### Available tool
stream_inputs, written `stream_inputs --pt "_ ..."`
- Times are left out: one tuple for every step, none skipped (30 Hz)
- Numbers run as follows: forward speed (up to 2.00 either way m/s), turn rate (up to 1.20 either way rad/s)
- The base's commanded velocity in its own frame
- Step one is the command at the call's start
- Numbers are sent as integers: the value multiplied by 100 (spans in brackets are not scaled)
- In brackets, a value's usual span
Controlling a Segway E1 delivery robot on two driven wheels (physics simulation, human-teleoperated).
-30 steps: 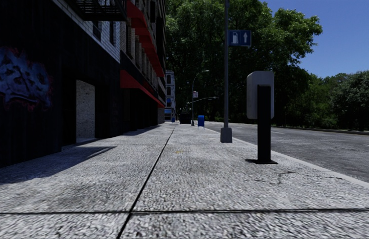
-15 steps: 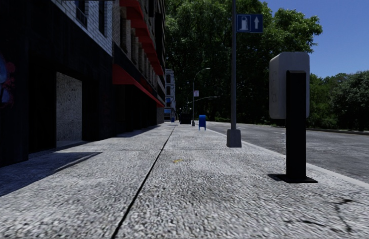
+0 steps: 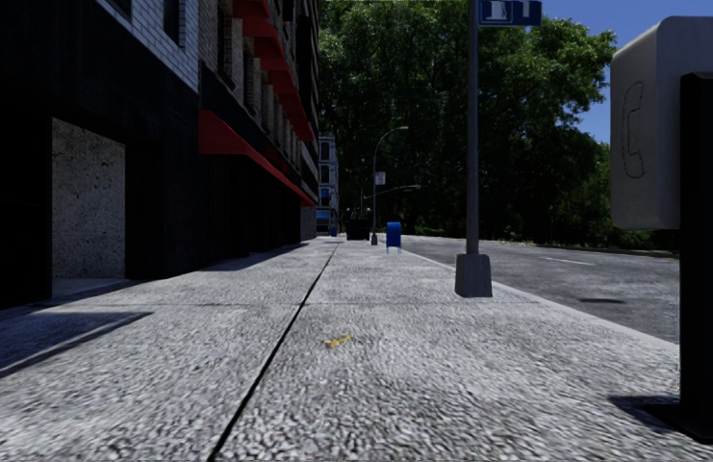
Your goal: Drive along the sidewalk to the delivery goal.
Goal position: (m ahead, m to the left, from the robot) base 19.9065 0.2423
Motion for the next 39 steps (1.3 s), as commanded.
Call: stream_inputs --pt "200 0" --pt "200 0" --pt "200 0" --pt "200 0" --pt "200 0" --pt "200 0" --pt "200 0" --pt "200 0" --pt "200 0" --pt "200 0" --pt "200 0" --pt "200 0" --pt "200 0" --pt "200 0" --pt "200 0" --pt "200 0" --pt "200 0" --pt "200 0" --pt "200 0" --pt "200 0" --pt "200 0" --pt "200 0" --pt "200 0" --pt "200 0" --pt "200 0" --pt "200 0" --pt "200 0" --pt "200 0" --pt "200 0" --pt "200 0" --pt "200 0" --pt "200 0" --pt "200 0" --pt "200 0" --pt "200 0" --pt "200 0" --pt "200 0" --pt "200 0" --pt "200 0"
